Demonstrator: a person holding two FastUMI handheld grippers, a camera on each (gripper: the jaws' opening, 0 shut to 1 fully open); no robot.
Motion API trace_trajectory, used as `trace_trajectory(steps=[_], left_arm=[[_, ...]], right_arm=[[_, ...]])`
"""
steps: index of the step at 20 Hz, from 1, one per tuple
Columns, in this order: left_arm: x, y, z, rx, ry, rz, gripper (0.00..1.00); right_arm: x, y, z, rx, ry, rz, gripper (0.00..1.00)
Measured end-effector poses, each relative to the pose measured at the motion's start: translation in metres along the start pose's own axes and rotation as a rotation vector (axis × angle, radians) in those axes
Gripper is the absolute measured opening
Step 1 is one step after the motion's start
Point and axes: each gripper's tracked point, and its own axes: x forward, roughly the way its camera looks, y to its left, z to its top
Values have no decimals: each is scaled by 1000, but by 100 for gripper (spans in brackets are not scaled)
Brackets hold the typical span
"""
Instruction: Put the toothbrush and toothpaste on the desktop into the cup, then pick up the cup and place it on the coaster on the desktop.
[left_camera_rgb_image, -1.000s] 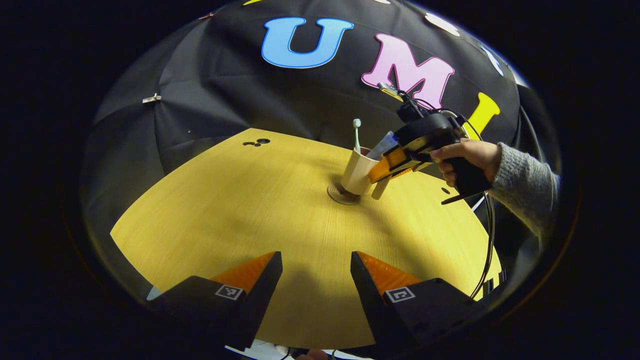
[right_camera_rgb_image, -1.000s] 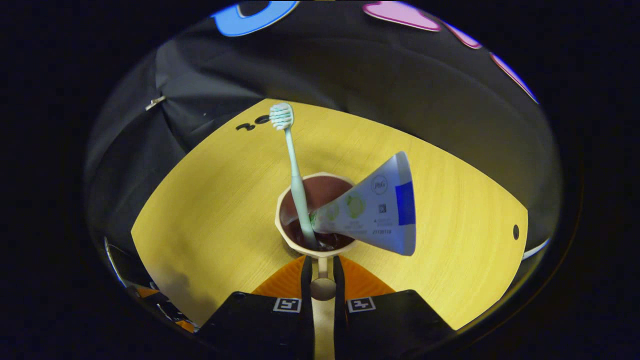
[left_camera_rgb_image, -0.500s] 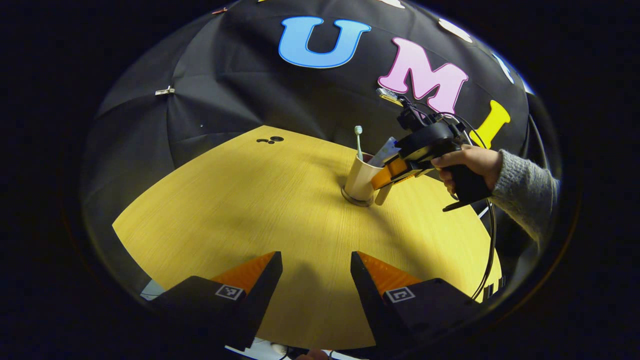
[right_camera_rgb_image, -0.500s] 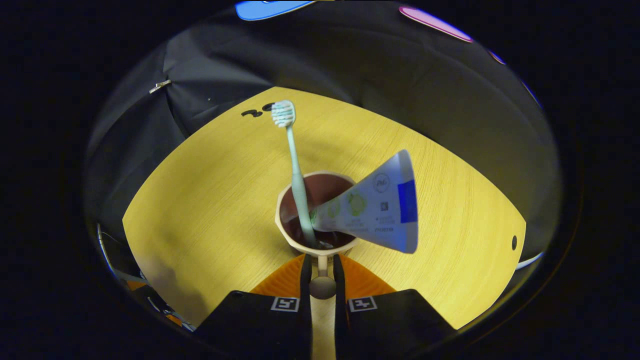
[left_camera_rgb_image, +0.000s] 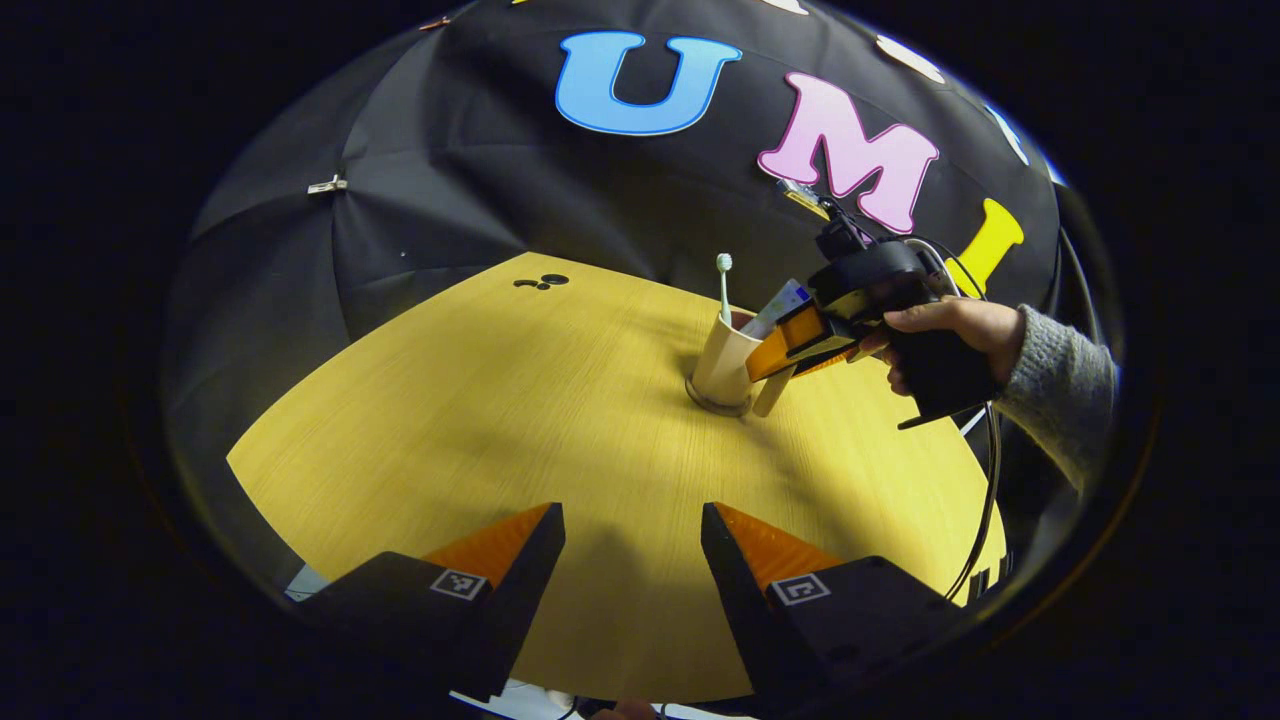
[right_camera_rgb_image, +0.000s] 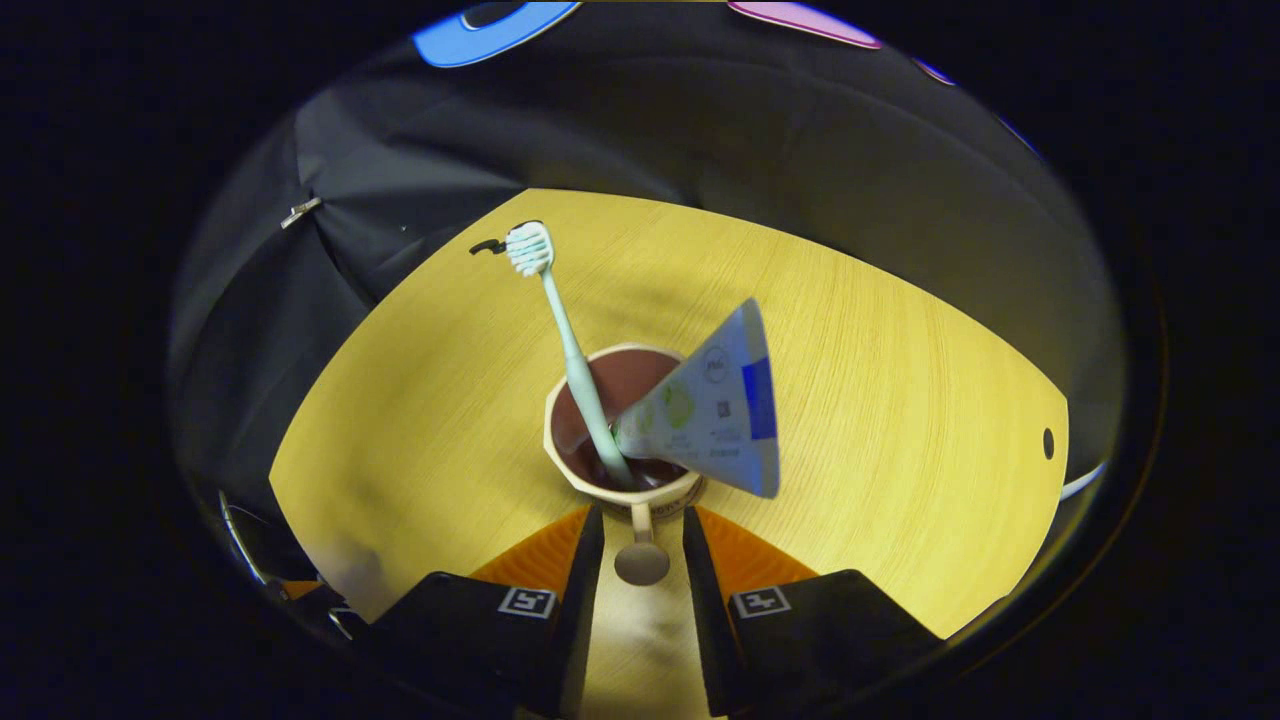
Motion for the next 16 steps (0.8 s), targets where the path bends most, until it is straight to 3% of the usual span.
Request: trace_trajectory(steps=[6, 7, 11, 16], left_arm=[[-16, -20, 20, 19, 0, -41, 88], [-22, -24, 27, 22, -9, -52, 88], [-46, -35, 48, 54, -43, -95, 88], [-76, -55, 67, 69, -81, -174, 88]], right_arm=[[-65, 0, 15, 48, -105, 3, 53], [-82, 2, 17, 59, -128, 0, 63], [-147, 22, 6, 53, -198, -5, 69], [-227, 40, -11, 42, -360, -61, 91]])
